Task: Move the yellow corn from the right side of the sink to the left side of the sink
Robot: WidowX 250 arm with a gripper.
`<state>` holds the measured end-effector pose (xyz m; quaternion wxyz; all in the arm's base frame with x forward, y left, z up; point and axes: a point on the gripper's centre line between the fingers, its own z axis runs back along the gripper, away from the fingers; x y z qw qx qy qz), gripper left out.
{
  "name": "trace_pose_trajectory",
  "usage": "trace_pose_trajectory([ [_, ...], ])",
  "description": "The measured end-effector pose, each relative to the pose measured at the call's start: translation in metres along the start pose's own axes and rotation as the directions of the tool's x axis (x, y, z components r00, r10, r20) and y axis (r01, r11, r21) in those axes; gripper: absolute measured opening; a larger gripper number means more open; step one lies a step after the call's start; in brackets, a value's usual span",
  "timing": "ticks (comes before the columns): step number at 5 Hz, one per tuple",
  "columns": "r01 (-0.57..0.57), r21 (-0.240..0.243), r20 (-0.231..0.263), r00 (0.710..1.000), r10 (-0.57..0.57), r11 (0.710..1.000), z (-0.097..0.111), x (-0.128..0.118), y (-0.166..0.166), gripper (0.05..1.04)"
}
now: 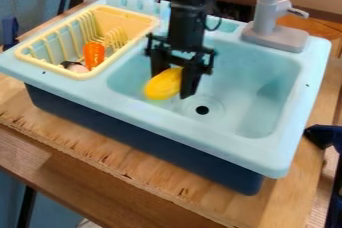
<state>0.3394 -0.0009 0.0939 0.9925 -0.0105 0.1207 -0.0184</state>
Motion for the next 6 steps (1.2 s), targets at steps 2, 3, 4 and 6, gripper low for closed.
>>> trace_pose_trajectory([
  [2,0.082,0.035,0.016,0.996,-0.083,0.996,-0.020,0.001,0.007,0.652],
  [3,0.114,0.056,0.044,0.992,-0.117,0.992,-0.019,0.006,0.008,0.720],
  [4,0.135,0.039,0.068,0.988,-0.137,0.990,-0.012,0.010,0.004,0.972],
  [6,0.223,0.058,0.108,0.968,-0.228,0.973,0.017,0.018,-0.017,1.001],
])
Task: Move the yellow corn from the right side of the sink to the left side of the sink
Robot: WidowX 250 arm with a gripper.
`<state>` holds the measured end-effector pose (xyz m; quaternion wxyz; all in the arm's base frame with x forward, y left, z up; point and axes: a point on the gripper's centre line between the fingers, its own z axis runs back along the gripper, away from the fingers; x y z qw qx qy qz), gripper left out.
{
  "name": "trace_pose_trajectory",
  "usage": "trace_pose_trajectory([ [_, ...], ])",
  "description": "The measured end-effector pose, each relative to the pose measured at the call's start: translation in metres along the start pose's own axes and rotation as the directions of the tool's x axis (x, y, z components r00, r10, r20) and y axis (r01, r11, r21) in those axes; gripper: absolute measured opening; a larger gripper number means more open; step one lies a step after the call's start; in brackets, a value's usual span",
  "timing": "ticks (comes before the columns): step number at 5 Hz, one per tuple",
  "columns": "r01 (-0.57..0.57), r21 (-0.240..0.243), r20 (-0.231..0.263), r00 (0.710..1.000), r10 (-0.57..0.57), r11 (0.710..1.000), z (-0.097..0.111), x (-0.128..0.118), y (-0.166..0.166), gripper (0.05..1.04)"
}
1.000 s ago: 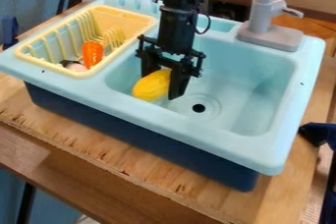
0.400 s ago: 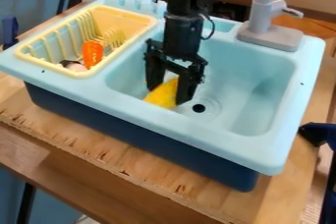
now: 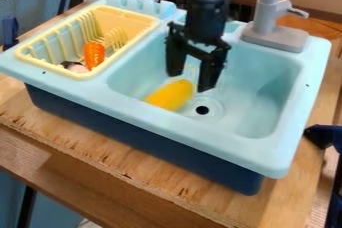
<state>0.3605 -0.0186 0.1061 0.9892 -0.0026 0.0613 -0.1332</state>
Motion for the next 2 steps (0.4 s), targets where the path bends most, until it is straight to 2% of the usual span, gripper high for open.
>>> trace_pose_trajectory([
  [1,0.084,0.046,0.025,0.996,-0.085,0.995,0.043,-0.006,-0.014,1.001],
  [2,0.164,0.070,-0.005,0.986,-0.164,0.984,0.079,-0.026,-0.027,1.001],
])
